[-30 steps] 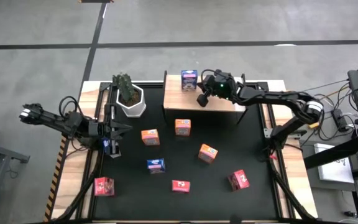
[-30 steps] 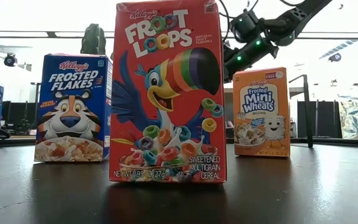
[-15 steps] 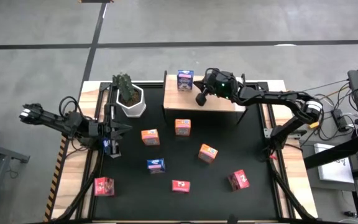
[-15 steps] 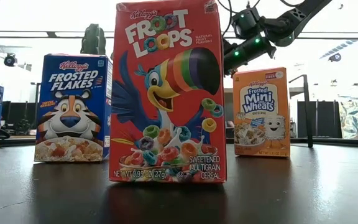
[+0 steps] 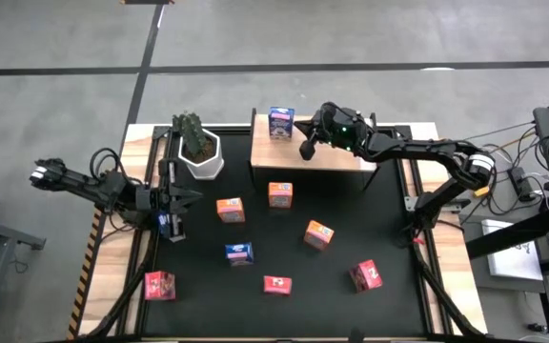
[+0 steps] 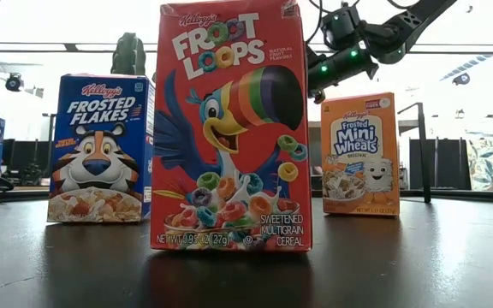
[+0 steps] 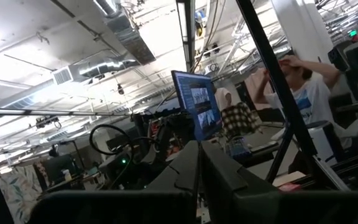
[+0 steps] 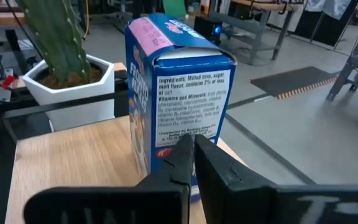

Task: Stack cereal on shelf
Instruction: Put the right blue cereal box on the shelf

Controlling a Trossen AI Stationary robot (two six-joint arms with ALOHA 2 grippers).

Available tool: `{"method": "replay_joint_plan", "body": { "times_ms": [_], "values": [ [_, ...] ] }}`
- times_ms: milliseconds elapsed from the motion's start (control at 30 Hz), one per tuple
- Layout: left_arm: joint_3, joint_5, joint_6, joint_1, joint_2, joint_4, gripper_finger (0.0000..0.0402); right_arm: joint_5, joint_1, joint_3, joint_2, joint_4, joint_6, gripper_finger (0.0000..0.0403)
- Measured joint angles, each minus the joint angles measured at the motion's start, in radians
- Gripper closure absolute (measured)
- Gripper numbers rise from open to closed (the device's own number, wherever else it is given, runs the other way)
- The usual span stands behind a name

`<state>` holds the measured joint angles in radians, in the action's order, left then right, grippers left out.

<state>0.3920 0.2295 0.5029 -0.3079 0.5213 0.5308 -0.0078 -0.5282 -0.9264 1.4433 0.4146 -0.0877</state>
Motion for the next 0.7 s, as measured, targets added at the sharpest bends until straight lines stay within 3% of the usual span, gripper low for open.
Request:
{"method": "replay_joint_plan", "body": {
  "times_ms": [367,700],
  "values": [
    [0.0,0.0,0.047,0.0,-0.002,0.011,0.0402,0.0,0.0,0.0,0.003,0.09,-0.009,0.0394],
    [0.004,0.0,0.08,0.0,-0.006,0.01,0.0402,-0.003,0.005,-0.065,0.091,0.07,-0.001,0.0394]
  ]
}}
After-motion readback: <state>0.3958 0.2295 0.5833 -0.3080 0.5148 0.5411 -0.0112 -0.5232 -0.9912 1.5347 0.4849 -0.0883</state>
